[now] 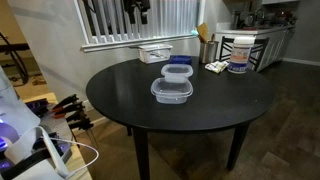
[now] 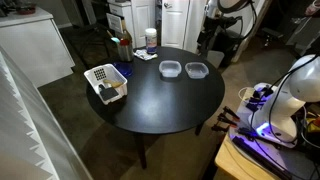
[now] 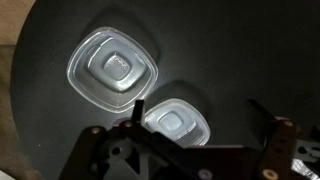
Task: Stack the clear containers together.
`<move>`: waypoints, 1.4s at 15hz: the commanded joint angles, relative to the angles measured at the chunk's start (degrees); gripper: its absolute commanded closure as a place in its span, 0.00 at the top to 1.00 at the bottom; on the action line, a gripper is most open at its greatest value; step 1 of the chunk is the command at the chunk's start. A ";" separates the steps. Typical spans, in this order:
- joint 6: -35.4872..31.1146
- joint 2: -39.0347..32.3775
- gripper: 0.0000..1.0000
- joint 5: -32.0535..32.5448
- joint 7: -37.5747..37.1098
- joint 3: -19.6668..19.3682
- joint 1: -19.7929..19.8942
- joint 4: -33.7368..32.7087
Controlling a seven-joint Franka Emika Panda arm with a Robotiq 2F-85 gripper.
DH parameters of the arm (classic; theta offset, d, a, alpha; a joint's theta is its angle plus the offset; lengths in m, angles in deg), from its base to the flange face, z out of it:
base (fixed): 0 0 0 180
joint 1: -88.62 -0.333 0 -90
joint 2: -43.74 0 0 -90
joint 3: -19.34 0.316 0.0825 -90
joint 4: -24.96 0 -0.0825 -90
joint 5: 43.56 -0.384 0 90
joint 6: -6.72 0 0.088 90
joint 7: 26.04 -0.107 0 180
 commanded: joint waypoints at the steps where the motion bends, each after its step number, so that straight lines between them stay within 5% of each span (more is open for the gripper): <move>1: 0.13 -0.04 1.00 -0.28 0.22 0.73 0.79 -0.09; 9: -1.57 -2.11 1.00 -2.23 1.42 0.04 0.39 -0.47; 21: -18.33 -26.47 1.00 -1.84 0.84 1.32 0.82 -2.72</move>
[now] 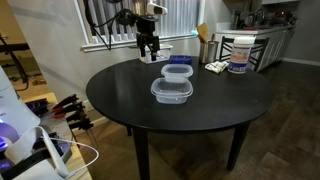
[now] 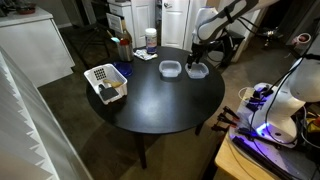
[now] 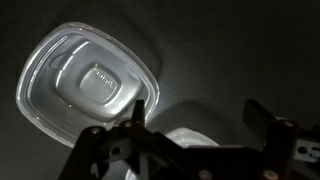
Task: Stack the clear containers together.
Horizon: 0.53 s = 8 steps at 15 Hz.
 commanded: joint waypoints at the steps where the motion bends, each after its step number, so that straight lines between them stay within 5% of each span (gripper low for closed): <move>1: -3.10 -7.72 1.00 1.54 0.53 0.86 0.91 -2.76; 8: -4.99 -16.29 1.00 4.66 -1.38 -0.39 1.11 -7.46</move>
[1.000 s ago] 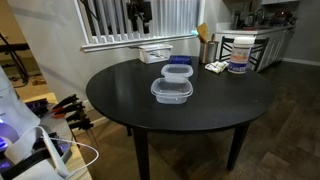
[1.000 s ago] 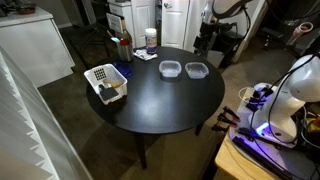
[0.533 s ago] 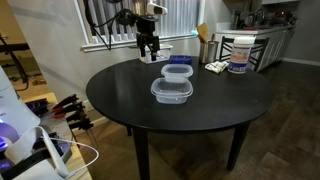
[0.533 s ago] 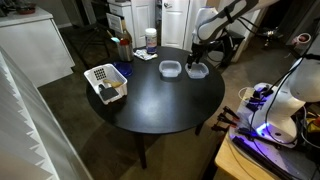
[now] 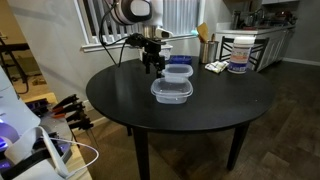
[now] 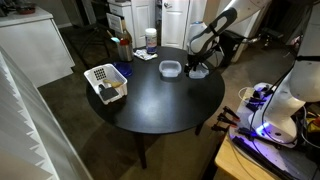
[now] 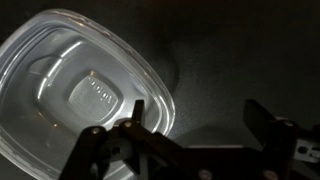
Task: Stack the clear containers together.
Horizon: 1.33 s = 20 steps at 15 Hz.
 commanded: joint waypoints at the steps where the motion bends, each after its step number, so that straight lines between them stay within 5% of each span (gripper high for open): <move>1: -1.84 -3.57 1.00 2.85 -1.80 -0.80 0.99 -2.52; 3: -2.05 -4.79 0.95 3.48 -1.99 -1.61 1.47 -3.35; 4: -2.22 -5.43 0.75 3.62 -2.02 -1.85 1.69 -3.81; 7: -2.57 -6.16 0.64 4.08 -1.50 -2.38 2.39 -4.35; 16: -2.74 -5.90 0.04 5.64 -0.57 -3.19 3.31 -3.81; 20: -2.14 -3.73 0.02 8.48 -0.99 -3.98 2.68 -2.53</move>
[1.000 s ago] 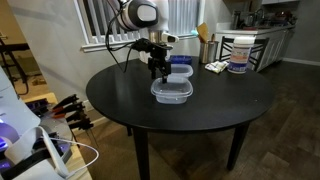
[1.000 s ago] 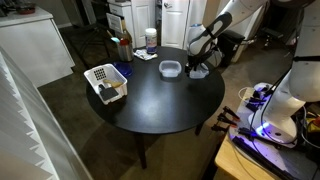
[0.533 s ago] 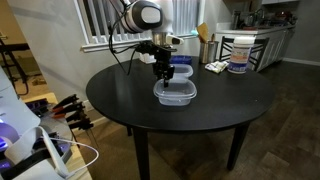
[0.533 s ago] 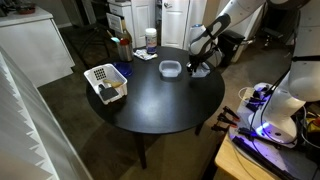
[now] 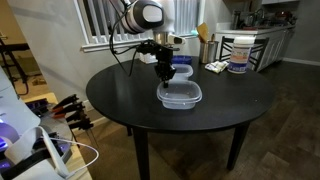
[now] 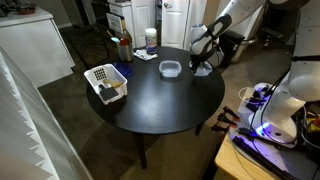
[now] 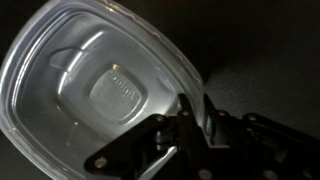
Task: Stack the clear containers together.
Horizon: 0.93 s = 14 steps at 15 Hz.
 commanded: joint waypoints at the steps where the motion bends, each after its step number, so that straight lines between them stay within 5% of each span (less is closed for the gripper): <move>1: -0.42 4.21 0.02 4.63 -0.84 -0.69 -0.76 2.91; 9: -0.64 17.63 0.02 23.02 -8.24 -0.27 -5.45 6.79; 14: -1.37 19.48 0.02 23.26 -9.45 2.46 -4.49 4.92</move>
